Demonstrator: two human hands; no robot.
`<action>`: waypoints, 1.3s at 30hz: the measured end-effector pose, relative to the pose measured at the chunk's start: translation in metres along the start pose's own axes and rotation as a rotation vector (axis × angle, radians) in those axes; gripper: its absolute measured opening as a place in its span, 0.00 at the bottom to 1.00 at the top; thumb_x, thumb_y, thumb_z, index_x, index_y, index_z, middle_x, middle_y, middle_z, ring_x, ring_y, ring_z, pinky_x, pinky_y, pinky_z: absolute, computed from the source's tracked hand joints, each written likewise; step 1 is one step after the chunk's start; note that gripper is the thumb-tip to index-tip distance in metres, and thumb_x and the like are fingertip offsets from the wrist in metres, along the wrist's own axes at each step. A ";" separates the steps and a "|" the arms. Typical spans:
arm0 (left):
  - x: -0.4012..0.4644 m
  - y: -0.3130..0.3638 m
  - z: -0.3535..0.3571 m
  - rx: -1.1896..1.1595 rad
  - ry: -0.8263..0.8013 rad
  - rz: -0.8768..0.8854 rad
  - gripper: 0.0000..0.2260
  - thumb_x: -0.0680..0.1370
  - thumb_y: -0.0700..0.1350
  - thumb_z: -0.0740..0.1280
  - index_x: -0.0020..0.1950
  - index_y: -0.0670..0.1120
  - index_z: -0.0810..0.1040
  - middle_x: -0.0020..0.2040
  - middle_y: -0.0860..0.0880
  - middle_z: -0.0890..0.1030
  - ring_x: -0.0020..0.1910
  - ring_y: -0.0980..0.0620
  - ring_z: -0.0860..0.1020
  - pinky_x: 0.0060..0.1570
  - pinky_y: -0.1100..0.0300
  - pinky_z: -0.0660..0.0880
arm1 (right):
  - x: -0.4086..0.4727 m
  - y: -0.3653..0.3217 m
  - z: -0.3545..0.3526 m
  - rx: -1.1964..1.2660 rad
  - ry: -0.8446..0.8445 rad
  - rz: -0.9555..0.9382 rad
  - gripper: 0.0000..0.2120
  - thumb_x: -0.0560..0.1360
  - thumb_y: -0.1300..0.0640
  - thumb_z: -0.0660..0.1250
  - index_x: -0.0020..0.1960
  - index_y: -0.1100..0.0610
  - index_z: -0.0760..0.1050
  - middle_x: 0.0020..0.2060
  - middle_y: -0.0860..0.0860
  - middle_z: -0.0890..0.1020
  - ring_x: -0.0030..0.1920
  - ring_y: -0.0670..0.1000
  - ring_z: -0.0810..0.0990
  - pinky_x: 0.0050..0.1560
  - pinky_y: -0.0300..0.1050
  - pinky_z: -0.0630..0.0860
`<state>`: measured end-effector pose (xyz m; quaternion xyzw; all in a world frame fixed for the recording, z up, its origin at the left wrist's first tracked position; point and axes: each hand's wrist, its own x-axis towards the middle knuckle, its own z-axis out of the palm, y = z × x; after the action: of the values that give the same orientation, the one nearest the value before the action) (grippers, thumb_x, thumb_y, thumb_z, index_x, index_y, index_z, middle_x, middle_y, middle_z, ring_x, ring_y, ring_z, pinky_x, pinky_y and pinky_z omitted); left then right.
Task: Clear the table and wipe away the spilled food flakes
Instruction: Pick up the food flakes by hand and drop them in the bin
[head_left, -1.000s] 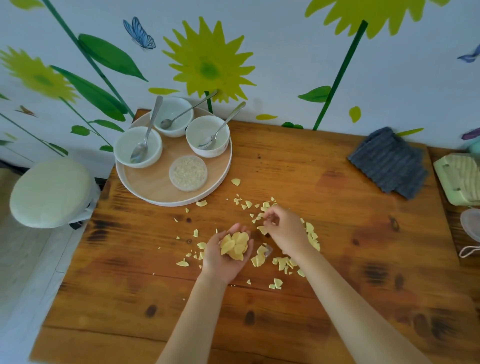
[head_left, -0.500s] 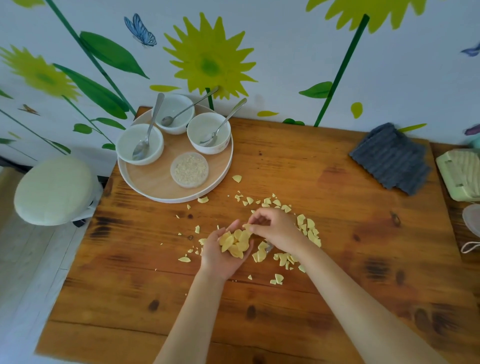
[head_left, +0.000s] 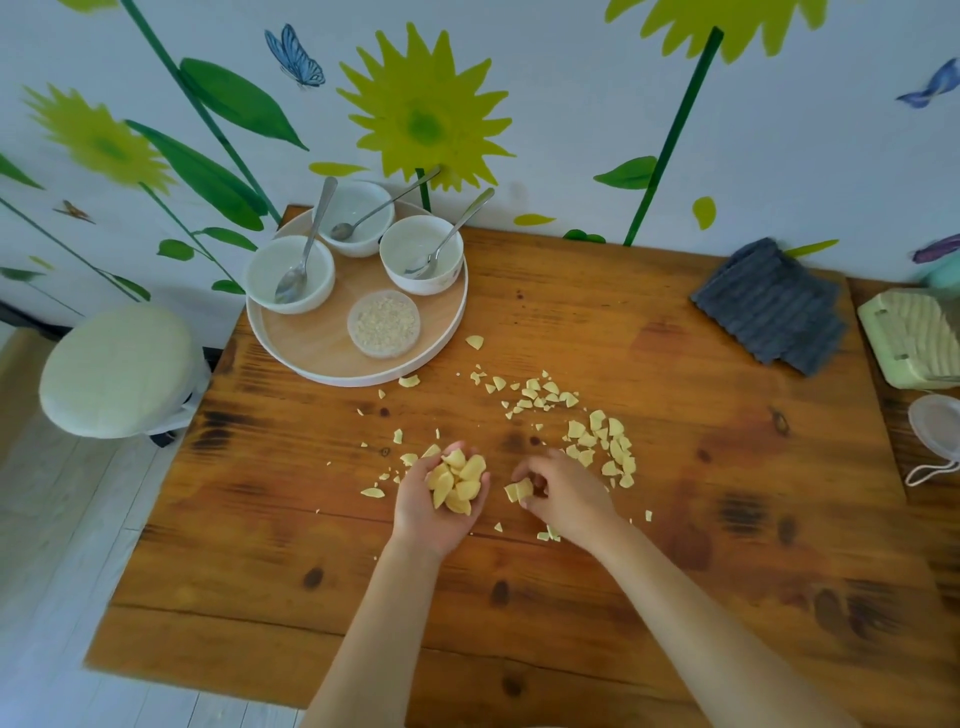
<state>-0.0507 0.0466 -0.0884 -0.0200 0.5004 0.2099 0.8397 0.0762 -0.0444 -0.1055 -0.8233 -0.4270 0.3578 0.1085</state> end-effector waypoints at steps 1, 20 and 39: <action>-0.001 0.000 -0.001 0.011 0.006 0.005 0.14 0.79 0.44 0.55 0.43 0.43 0.79 0.37 0.45 0.83 0.43 0.48 0.79 0.39 0.56 0.79 | -0.001 0.001 0.003 0.002 0.031 0.005 0.09 0.73 0.55 0.68 0.52 0.47 0.76 0.54 0.49 0.76 0.51 0.49 0.77 0.46 0.43 0.73; -0.013 -0.014 -0.001 0.081 -0.028 -0.048 0.12 0.79 0.44 0.55 0.50 0.42 0.77 0.45 0.41 0.81 0.45 0.46 0.78 0.44 0.53 0.76 | -0.031 -0.045 -0.027 0.348 0.039 -0.294 0.07 0.72 0.55 0.68 0.50 0.49 0.77 0.45 0.43 0.80 0.38 0.43 0.77 0.41 0.37 0.76; -0.016 -0.008 -0.010 -0.071 -0.056 -0.025 0.13 0.79 0.43 0.56 0.49 0.43 0.79 0.45 0.44 0.81 0.44 0.47 0.79 0.39 0.54 0.80 | -0.001 -0.003 -0.002 0.052 0.215 -0.045 0.08 0.74 0.56 0.66 0.54 0.53 0.76 0.48 0.46 0.76 0.39 0.41 0.74 0.40 0.33 0.72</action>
<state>-0.0628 0.0316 -0.0816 -0.0501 0.4687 0.2174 0.8547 0.0747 -0.0434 -0.1021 -0.8440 -0.4218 0.2761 0.1829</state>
